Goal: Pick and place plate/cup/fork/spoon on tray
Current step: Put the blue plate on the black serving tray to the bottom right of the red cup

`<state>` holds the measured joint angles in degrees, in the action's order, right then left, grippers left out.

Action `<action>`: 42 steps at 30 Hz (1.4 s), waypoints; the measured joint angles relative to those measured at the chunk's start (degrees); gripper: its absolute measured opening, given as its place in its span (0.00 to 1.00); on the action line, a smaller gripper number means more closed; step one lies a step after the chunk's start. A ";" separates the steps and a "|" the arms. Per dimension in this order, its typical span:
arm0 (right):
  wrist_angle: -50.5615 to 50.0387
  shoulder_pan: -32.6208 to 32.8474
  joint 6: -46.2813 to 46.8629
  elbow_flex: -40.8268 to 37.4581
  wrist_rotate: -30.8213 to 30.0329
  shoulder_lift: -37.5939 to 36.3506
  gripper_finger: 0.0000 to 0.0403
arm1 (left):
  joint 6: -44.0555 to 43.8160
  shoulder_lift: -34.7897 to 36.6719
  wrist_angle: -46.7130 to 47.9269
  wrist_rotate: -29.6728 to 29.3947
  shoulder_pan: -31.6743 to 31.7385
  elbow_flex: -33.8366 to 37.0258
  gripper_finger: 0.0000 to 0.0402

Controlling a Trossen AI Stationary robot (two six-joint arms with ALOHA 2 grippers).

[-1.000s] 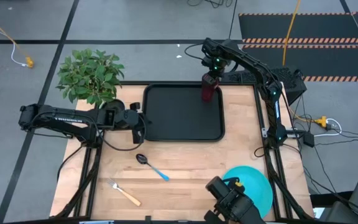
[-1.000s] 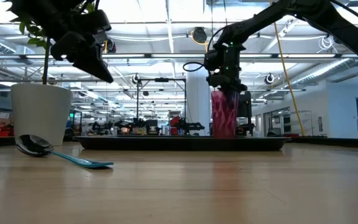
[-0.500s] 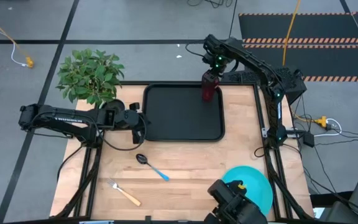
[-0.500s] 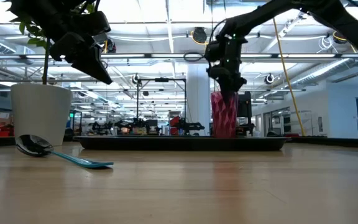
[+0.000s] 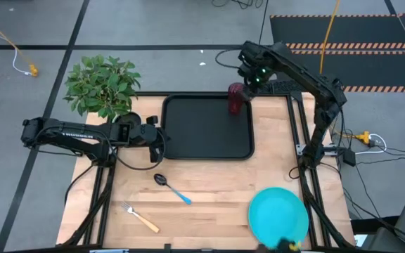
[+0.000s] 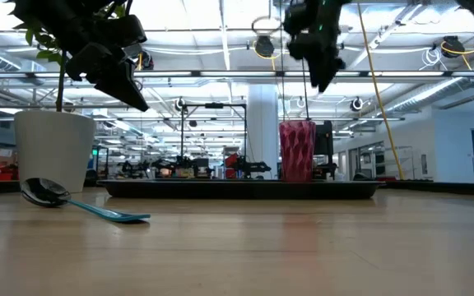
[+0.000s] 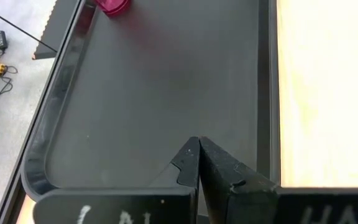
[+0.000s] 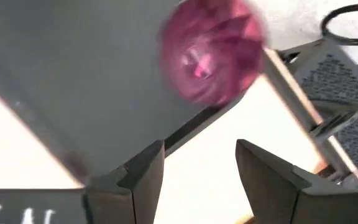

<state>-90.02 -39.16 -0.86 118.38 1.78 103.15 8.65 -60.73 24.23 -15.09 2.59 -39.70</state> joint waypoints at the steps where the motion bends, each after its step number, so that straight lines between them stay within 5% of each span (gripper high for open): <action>1: 0.18 1.53 1.41 -0.58 -0.02 -1.42 0.48 | -0.15 -0.02 0.00 0.00 0.00 0.00 0.02; 9: 1.44 13.80 9.57 -13.53 6.62 -14.52 0.47 | -1.71 -0.02 -2.30 0.52 0.00 0.00 0.02; 15: 7.59 21.07 14.82 -32.56 7.84 -24.31 0.46 | -3.00 0.00 -7.84 1.74 0.00 0.00 0.02; 20: 17.06 23.53 15.06 -48.97 16.32 -29.77 0.46 | -4.47 0.00 -11.69 4.65 -0.03 0.00 0.02; 28: 23.36 21.58 7.51 -60.95 23.49 -29.37 0.46 | -5.42 0.00 -12.05 4.96 -0.02 0.00 0.02; 37: 27.01 21.88 4.67 -68.79 38.62 -28.22 0.46 | -6.34 0.00 -12.02 4.96 -0.04 0.00 0.02; 42: 30.76 24.34 5.98 -72.37 40.47 -28.21 0.46 | -7.70 0.00 -12.01 4.96 -0.04 0.00 0.02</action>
<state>-59.26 -14.82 5.12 46.00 42.25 74.95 0.95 -60.73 12.22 -10.13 2.55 -39.70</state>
